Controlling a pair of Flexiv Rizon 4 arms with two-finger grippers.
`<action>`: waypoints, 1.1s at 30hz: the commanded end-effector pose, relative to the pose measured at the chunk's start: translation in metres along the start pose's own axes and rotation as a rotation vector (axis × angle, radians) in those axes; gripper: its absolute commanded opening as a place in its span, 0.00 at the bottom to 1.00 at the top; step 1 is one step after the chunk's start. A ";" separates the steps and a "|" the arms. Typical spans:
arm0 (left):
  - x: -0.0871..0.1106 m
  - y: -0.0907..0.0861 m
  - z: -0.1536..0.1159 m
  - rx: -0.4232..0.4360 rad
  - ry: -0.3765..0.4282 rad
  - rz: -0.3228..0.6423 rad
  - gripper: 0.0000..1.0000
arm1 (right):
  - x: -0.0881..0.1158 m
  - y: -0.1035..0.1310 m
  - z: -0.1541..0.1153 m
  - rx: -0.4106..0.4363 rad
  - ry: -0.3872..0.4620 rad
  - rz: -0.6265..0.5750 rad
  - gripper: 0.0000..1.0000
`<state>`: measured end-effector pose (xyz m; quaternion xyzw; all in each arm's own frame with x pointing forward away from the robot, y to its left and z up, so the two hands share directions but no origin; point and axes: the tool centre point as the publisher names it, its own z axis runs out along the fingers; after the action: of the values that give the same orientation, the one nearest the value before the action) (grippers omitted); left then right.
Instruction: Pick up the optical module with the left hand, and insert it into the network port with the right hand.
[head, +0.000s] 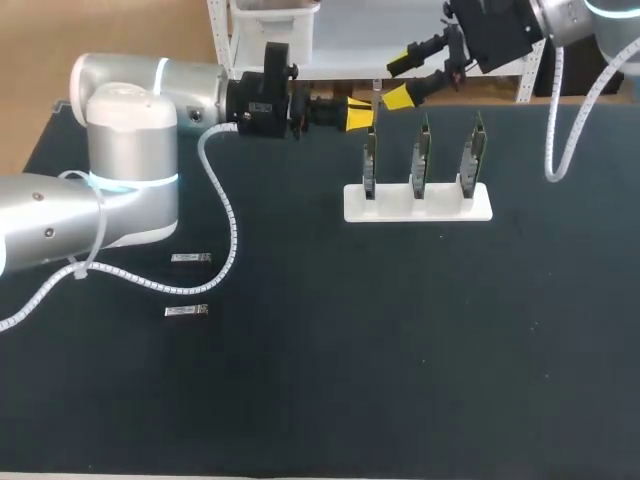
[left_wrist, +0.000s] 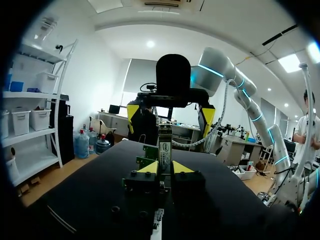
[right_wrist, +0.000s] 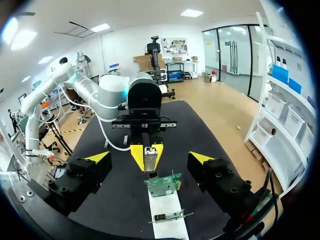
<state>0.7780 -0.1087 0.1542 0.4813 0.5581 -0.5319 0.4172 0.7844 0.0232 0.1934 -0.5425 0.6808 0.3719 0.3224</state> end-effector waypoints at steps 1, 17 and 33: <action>0.000 -0.002 0.000 -0.006 -0.001 0.002 0.00 | -0.002 -0.006 0.007 -0.027 0.000 0.001 1.00; 0.000 -0.002 0.000 -0.006 -0.001 0.002 0.00 | -0.004 -0.002 0.019 -0.089 0.015 -0.013 1.00; 0.000 -0.002 0.000 -0.006 -0.001 0.002 0.00 | -0.003 -0.002 0.021 -0.092 0.021 -0.023 0.00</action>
<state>0.7780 -0.1087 0.1542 0.4813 0.5581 -0.5319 0.4172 0.7859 0.0413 0.1847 -0.5674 0.6604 0.3936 0.2950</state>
